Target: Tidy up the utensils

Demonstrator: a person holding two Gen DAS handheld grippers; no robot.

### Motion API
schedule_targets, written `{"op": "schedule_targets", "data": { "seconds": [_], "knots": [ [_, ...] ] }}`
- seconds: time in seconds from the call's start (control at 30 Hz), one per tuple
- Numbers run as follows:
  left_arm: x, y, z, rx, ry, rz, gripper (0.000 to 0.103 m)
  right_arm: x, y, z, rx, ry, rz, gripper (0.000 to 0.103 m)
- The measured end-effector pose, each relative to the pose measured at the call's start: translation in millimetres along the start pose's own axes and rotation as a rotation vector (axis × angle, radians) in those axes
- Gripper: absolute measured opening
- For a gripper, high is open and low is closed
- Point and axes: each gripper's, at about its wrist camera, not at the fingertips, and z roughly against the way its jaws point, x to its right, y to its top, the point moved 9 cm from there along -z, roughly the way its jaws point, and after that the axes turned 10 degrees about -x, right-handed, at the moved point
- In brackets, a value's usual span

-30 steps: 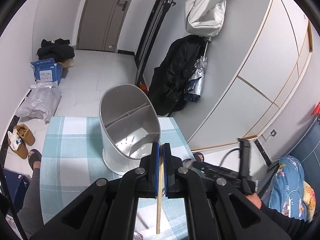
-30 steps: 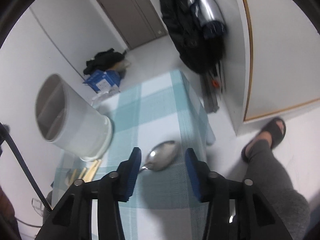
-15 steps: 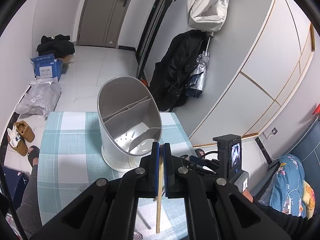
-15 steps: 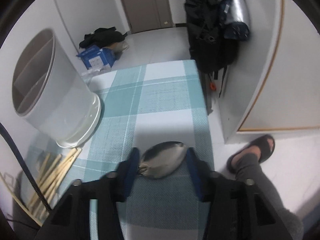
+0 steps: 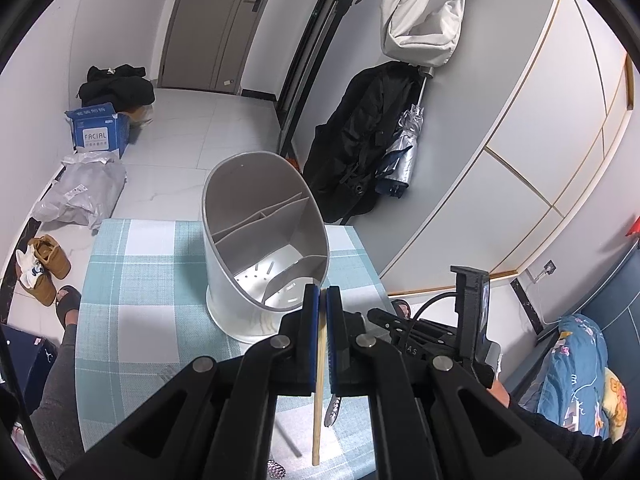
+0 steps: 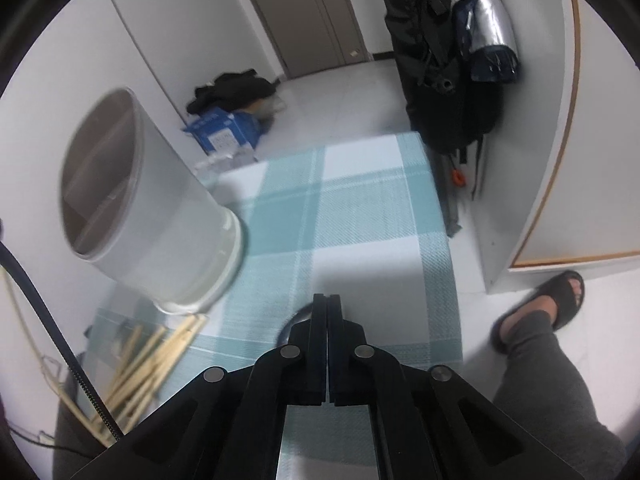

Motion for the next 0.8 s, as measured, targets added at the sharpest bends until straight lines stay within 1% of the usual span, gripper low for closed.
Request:
{"op": "schedule_targets", "data": {
  "seconds": [0.07, 0.1, 0.13, 0.17, 0.2, 0.23, 0.33, 0.37, 0.4, 0.43, 0.5, 0.53, 0.57, 0.6, 0.63, 0.73, 0.8],
  "knots": [
    [-0.7, -0.6, 0.9, 0.004, 0.002, 0.000, 0.000, 1.1, -1.4, -0.2, -0.022, -0.066, 0.004, 0.005],
    [-1.4, -1.0, 1.7, 0.006, 0.002, 0.002, 0.000, 1.1, -2.6, -1.4, -0.037, -0.073, -0.004, 0.006],
    [-2.0, -1.9, 2.8, 0.008, -0.002, 0.006, 0.000, 0.4, -5.4, -2.0, -0.050, -0.063, -0.027, 0.010],
    [-2.7, -2.4, 3.6, 0.009, -0.004, 0.009, 0.000, 0.9, -8.0, -2.4, -0.052, -0.064, -0.056, 0.026],
    [-3.9, -2.6, 4.2, 0.010, -0.004, 0.011, 0.000, -0.3, -10.3, -2.6, -0.052, -0.056, -0.077, 0.036],
    [-5.0, -3.3, 5.1, 0.013, -0.003, 0.011, 0.000, -3.3, -13.1, -3.2, -0.045, -0.051, -0.097, 0.053],
    [-7.7, -4.5, 7.4, 0.016, -0.001, 0.014, 0.000, -15.8, -18.6, -10.8, -0.050, -0.077, -0.099, 0.054],
    [-9.4, -5.0, 8.5, 0.018, 0.001, 0.015, 0.000, -19.4, -19.8, -14.5, -0.055, -0.093, -0.096, 0.056],
    [-10.7, -5.4, 9.5, 0.019, 0.002, 0.017, 0.000, -22.3, -19.5, -17.2, -0.048, -0.120, -0.093, 0.058],
    [-12.5, -5.6, 10.6, 0.021, 0.003, 0.021, 0.000, -25.1, -17.2, -20.6, -0.038, -0.169, -0.079, 0.061],
    [-16.2, -5.8, 12.6, 0.023, 0.001, 0.031, 0.000, -29.8, -13.9, -28.0, -0.025, -0.238, -0.050, 0.061],
    [-17.6, -5.8, 14.0, 0.026, 0.000, 0.035, 0.000, -31.1, -12.1, -30.8, -0.019, -0.279, -0.035, 0.058],
    [-18.8, -5.7, 15.3, 0.029, 0.002, 0.037, 0.000, -31.5, -11.3, -32.4, -0.018, -0.308, -0.025, 0.047],
    [-20.1, -5.5, 16.7, 0.033, 0.003, 0.039, 0.000, -31.1, -10.6, -33.2, -0.013, -0.333, -0.014, 0.039],
    [-20.9, -5.4, 17.8, 0.036, 0.001, 0.040, 0.000, -29.5, -10.0, -32.9, -0.007, -0.358, -0.002, 0.039],
    [-21.8, -5.4, 19.3, 0.044, 0.000, 0.038, 0.000, -27.6, -10.8, -31.2, -0.006, -0.324, 0.023, 0.037],
    [-22.3, -5.0, 19.5, 0.046, -0.004, 0.038, 0.000, -28.4, -12.4, -26.9, 0.001, -0.284, 0.028, 0.036]
  ]
}}
